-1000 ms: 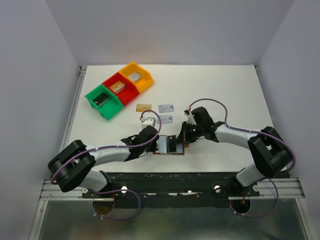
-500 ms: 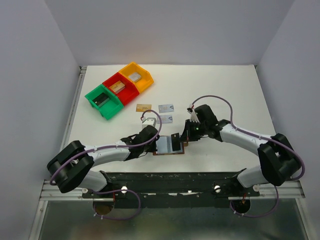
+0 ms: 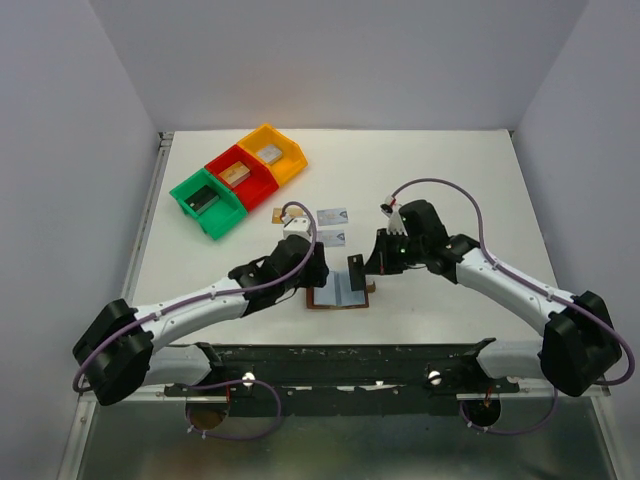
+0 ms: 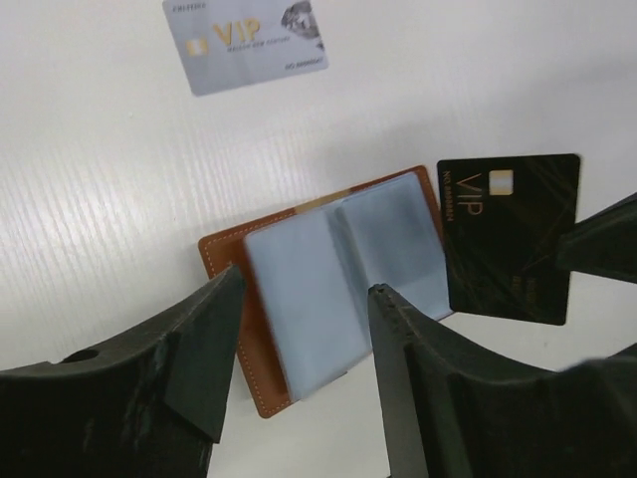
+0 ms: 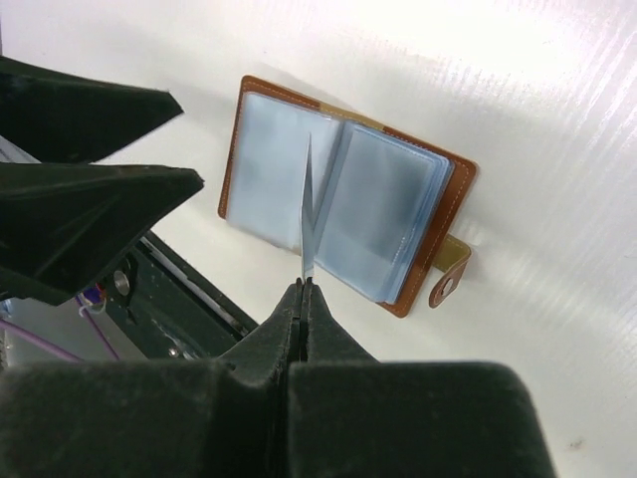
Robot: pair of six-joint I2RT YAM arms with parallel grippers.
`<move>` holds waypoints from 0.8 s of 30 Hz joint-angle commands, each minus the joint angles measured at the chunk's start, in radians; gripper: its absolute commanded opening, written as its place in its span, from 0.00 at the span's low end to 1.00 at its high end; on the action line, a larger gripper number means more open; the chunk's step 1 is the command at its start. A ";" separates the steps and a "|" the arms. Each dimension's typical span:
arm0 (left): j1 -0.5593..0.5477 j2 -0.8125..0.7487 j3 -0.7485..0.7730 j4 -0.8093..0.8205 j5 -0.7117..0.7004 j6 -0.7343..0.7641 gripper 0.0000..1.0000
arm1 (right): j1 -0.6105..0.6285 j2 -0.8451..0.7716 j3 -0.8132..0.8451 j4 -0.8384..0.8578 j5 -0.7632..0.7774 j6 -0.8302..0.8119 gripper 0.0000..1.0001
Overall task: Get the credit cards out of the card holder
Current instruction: Remove the credit card from the card holder.
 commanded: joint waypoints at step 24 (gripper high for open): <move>0.352 -0.574 -0.237 0.632 1.055 -0.081 0.82 | 0.050 -0.083 0.088 0.114 -0.704 -0.092 0.00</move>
